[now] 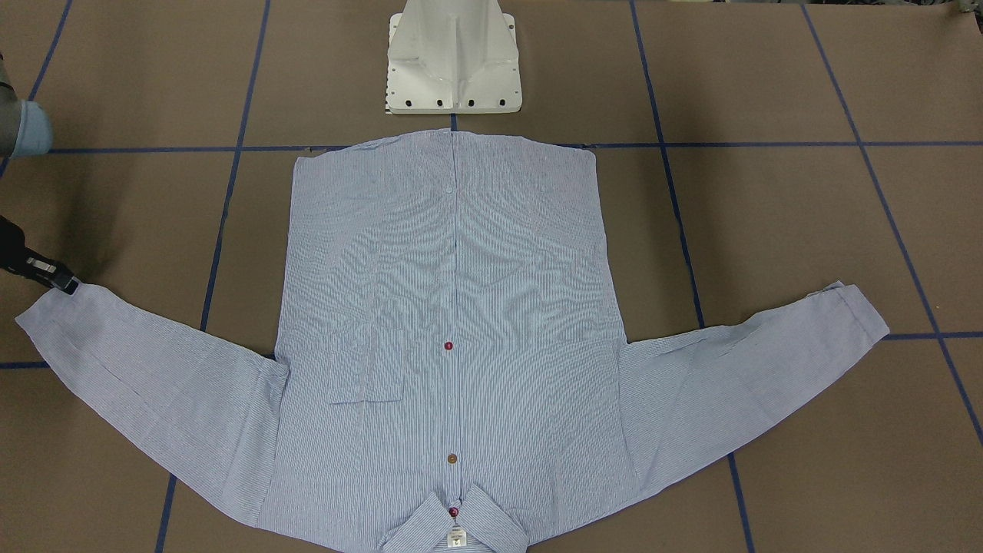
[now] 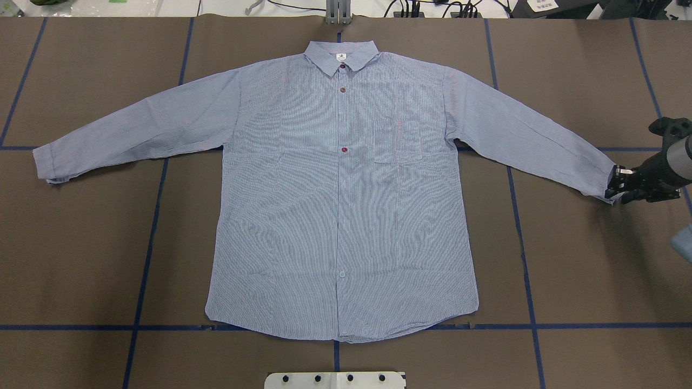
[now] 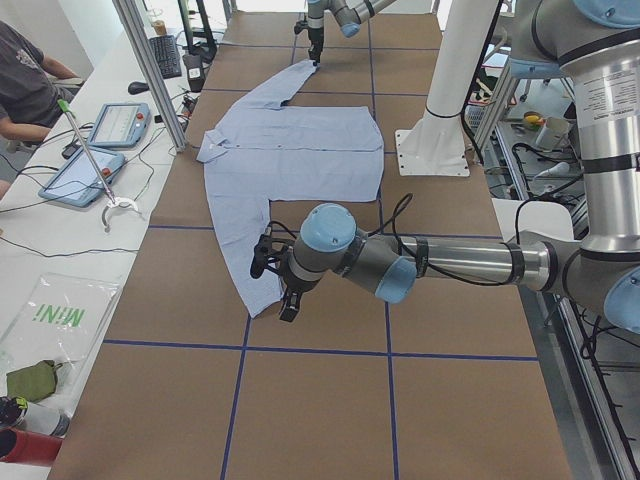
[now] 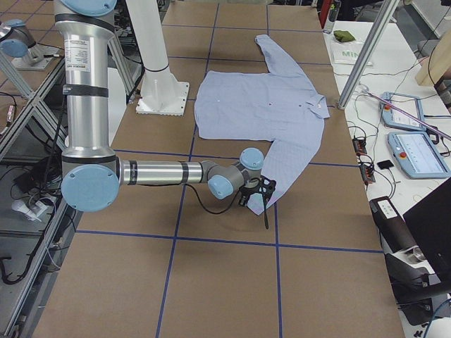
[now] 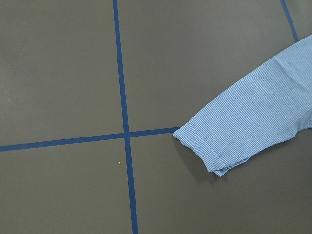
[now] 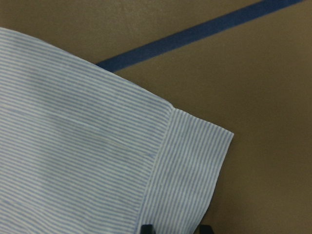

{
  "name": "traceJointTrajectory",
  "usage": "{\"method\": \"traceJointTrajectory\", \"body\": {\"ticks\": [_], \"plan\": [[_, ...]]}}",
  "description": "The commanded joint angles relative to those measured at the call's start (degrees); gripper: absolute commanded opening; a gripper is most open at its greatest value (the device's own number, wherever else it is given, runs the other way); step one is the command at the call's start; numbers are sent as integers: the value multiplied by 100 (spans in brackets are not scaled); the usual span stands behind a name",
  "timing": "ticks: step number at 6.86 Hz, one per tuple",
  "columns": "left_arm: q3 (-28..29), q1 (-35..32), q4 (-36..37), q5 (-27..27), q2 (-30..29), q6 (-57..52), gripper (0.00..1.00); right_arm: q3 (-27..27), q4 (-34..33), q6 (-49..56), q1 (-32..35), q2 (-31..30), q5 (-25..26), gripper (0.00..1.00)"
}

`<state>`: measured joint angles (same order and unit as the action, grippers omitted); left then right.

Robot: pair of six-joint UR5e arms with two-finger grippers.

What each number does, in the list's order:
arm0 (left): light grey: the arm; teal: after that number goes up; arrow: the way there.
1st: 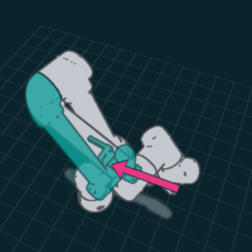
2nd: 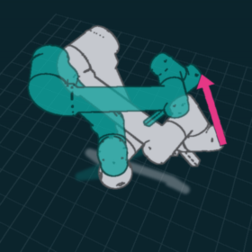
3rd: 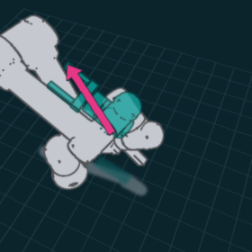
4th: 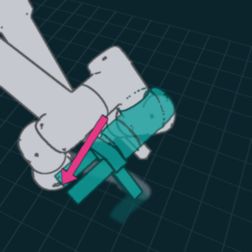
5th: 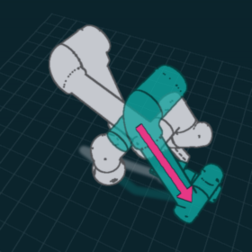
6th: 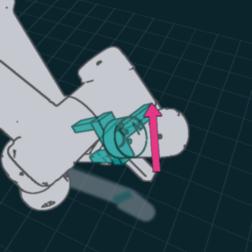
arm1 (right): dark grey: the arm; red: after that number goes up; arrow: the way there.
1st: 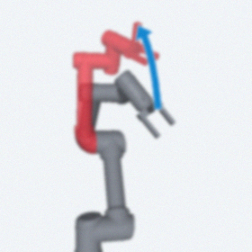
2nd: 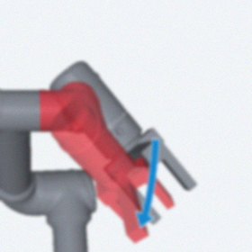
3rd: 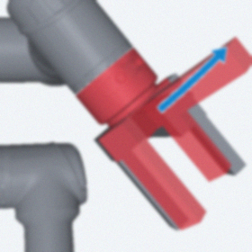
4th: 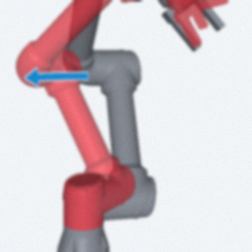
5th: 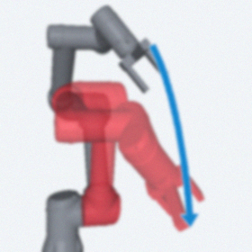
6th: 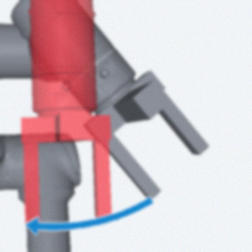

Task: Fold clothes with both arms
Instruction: 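Grasp the sleeve cuff nearest the right gripper with the right gripper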

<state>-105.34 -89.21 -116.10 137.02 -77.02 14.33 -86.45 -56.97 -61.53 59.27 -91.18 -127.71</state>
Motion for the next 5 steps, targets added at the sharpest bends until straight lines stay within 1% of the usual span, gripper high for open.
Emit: {"method": "traceJointTrajectory", "body": {"ticks": [1, 2, 3, 4, 5], "plan": [[-12, 0, 0, -9, 3, 0, 100, 23, 2, -16, -4, 3, -17, 0], [-21, 0, 0, -9, 3, 0, 100, -29, 2, -17, -4, 3, -17, 0], [-21, -9, 0, -9, 3, 0, 100, -247, 11, -8, 31, -5, -34, 0], [-30, -9, 0, -9, 3, 0, 100, -632, -7, 10, 232, 3, -87, 0], [-30, -9, 0, -9, 12, 0, 100, -984, -42, -8, 268, 38, -331, 0]]}}
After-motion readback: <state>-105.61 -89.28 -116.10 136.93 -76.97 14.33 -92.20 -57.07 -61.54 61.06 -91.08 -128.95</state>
